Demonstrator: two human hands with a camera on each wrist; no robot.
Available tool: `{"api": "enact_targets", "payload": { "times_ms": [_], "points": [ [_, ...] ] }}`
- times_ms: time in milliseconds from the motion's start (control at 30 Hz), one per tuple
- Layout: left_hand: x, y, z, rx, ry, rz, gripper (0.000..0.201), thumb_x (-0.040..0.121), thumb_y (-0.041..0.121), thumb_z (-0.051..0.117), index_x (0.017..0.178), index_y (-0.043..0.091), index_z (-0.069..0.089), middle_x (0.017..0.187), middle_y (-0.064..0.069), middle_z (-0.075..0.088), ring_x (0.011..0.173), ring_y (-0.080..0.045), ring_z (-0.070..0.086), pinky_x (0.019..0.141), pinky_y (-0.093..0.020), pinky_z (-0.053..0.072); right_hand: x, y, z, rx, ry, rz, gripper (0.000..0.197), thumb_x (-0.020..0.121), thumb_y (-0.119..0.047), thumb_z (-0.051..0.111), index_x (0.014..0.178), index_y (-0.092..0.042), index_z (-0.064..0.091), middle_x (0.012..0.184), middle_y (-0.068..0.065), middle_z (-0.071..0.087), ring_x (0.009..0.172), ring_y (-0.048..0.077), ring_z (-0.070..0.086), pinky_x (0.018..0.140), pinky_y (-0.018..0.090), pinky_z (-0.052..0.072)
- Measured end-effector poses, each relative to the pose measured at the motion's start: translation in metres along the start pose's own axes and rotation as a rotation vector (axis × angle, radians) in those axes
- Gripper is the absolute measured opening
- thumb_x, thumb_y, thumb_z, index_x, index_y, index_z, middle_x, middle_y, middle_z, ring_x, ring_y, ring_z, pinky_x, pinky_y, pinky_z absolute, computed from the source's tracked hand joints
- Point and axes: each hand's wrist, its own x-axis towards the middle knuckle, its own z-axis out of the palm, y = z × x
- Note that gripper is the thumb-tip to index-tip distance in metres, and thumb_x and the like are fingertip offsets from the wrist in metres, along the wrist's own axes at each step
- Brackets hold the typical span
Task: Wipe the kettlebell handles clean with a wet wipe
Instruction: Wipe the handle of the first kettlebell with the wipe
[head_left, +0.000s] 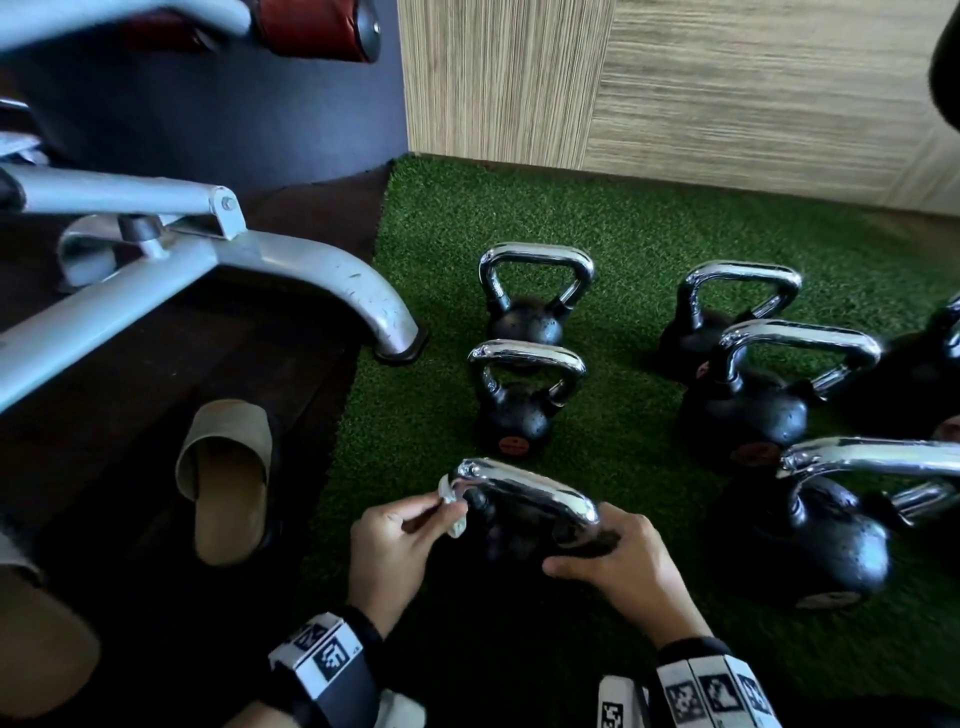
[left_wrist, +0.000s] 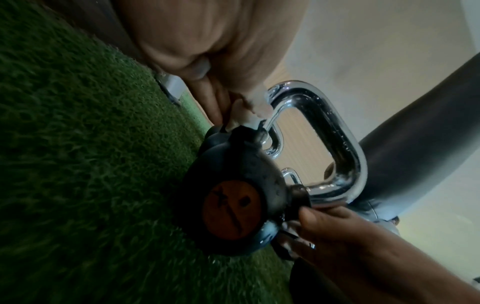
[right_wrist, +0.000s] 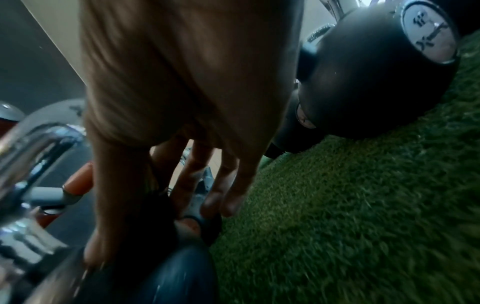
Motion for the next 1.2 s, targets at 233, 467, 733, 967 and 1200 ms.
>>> {"api": "enact_targets", "payload": {
  "times_ms": [233, 467, 733, 967, 1200],
  "points": [
    [0.049, 0.008, 0.034, 0.092, -0.127, 0.122, 0.020, 0.087, 0.026, 0.081, 0.100, 0.011, 0.083, 0.097, 0.007, 0.080, 0.090, 0.001, 0.074, 0.080, -0.018, 0.056, -0.007, -0.010, 0.000, -0.020, -0.294, -0.157, 0.061, 0.077, 0.003, 0.078, 0.074, -0.058, 0.074, 0.094, -0.022, 0.076, 0.088, -0.004, 0.071, 0.082, 0.016, 0.053],
    [0.045, 0.009, 0.032, 0.185, -0.240, 0.213, 0.022, 0.090, 0.023, 0.078, 0.112, 0.017, 0.081, 0.109, 0.011, 0.078, 0.103, 0.008, 0.070, 0.091, -0.015, 0.054, 0.006, -0.006, 0.023, 0.287, -0.118, 0.050, 0.078, 0.064, -0.062, 0.086, 0.136, -0.053, 0.056, 0.134, -0.027, 0.058, 0.117, 0.005, 0.063, 0.106, 0.037, 0.051],
    [0.046, 0.035, 0.038, -0.060, -0.182, 0.110, 0.020, 0.085, 0.017, 0.082, 0.105, 0.017, 0.082, 0.101, 0.014, 0.079, 0.102, 0.000, 0.073, 0.091, -0.021, 0.056, 0.010, 0.000, 0.035, 0.453, -0.199, 0.064, 0.062, 0.079, -0.037, 0.086, 0.136, -0.029, 0.065, 0.126, -0.011, 0.072, 0.119, 0.008, 0.067, 0.108, 0.042, 0.051],
    [0.042, 0.048, 0.033, -0.408, -0.269, -0.066, 0.035, 0.079, 0.020, 0.076, 0.111, 0.008, 0.078, 0.107, -0.008, 0.079, 0.104, -0.023, 0.075, 0.096, -0.042, 0.059, 0.011, 0.003, 0.039, 0.470, -0.157, 0.053, 0.062, 0.075, -0.042, 0.087, 0.133, -0.031, 0.067, 0.124, -0.011, 0.073, 0.118, 0.009, 0.068, 0.109, 0.045, 0.050],
    [0.009, 0.060, 0.010, -0.462, -0.458, -0.087, 0.025, 0.073, 0.009, 0.079, 0.098, 0.004, 0.080, 0.092, -0.016, 0.080, 0.082, -0.018, 0.076, 0.074, -0.023, 0.063, 0.010, 0.002, 0.031, 0.520, -0.238, 0.063, 0.046, 0.084, -0.025, 0.083, 0.128, -0.024, 0.070, 0.118, 0.006, 0.076, 0.113, 0.027, 0.071, 0.106, 0.056, 0.049]
  ]
}}
